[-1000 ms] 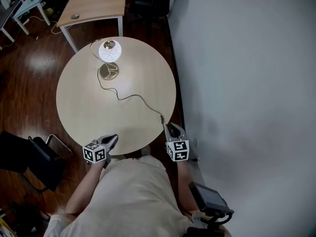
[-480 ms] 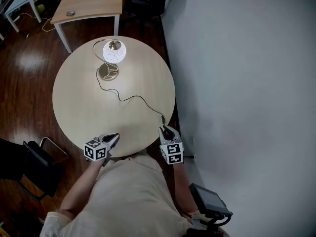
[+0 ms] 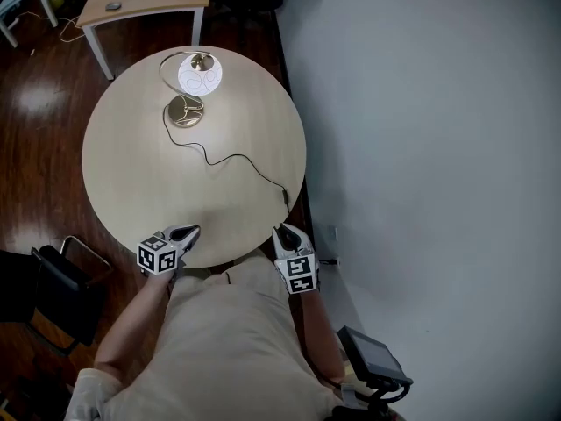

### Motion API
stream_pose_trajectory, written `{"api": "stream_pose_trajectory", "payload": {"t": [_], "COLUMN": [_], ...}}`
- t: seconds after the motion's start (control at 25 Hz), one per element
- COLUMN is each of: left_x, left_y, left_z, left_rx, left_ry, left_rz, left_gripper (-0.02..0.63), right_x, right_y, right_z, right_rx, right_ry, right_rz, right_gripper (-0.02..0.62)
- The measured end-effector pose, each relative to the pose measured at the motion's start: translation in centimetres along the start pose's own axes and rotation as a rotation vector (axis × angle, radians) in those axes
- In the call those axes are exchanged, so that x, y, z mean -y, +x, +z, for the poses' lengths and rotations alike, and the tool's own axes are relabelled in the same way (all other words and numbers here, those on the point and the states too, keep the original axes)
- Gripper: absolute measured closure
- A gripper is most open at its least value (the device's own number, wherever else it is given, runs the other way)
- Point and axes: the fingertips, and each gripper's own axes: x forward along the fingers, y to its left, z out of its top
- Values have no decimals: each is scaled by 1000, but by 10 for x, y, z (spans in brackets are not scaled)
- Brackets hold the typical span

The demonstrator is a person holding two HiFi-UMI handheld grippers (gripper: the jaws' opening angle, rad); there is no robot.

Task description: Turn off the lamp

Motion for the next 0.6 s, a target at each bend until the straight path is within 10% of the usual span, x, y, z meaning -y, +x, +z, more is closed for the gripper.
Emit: {"api": "stream_pose_trajectory", "payload": {"t": [0.6], "left_x": [40], "left_y": [35], "left_z": [4], "left_rx": [-37], "left_ry": [4], "left_rz": [86], "left_gripper": [601], "right_x": [50], "right_y": [34], "right_z": [-6], "right_rx": [35], "right_ry": [36], "right_rz": [95], "right_gripper": [526]}}
